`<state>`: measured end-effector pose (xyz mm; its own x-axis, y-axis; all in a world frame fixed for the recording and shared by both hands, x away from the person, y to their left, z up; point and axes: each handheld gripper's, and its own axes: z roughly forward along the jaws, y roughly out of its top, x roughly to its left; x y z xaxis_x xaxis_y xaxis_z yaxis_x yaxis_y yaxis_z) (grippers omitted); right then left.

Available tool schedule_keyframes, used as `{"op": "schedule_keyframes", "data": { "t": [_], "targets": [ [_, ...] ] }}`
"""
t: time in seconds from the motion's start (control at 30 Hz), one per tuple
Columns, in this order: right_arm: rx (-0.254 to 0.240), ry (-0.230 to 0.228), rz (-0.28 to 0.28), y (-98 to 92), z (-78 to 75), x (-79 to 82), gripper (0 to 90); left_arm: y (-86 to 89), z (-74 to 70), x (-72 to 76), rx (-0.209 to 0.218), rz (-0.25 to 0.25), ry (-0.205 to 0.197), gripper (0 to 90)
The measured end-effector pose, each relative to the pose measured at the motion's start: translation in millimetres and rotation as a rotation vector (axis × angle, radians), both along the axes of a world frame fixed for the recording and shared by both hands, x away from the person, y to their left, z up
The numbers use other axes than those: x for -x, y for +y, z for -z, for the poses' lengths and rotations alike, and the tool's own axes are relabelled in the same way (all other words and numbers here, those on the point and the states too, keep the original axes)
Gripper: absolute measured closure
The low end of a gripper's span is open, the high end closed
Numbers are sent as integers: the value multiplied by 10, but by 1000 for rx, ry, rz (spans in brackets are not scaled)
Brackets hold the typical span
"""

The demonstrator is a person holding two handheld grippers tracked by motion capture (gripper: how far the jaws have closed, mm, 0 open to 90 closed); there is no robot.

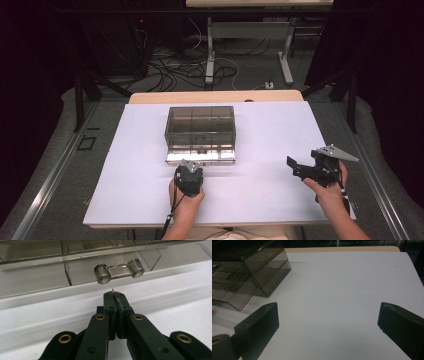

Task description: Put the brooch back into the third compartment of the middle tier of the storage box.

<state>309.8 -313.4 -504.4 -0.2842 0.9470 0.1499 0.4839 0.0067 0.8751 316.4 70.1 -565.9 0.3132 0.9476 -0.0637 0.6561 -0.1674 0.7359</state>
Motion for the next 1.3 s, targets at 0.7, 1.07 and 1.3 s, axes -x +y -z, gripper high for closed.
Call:
{"op": "schedule_keyframes", "data": {
  "t": [0.7,1.07,1.3],
  "targets": [
    [-2,2,5,9,4,2,32,12,-17,36,91,-4,24,896],
    [4,-8,3,3,4,-3,32,44,-52,52,174,-3,50,896],
    [4,-2,3,5,4,-1,32,44,-73,65,221,1,62,896]
  ]
}}
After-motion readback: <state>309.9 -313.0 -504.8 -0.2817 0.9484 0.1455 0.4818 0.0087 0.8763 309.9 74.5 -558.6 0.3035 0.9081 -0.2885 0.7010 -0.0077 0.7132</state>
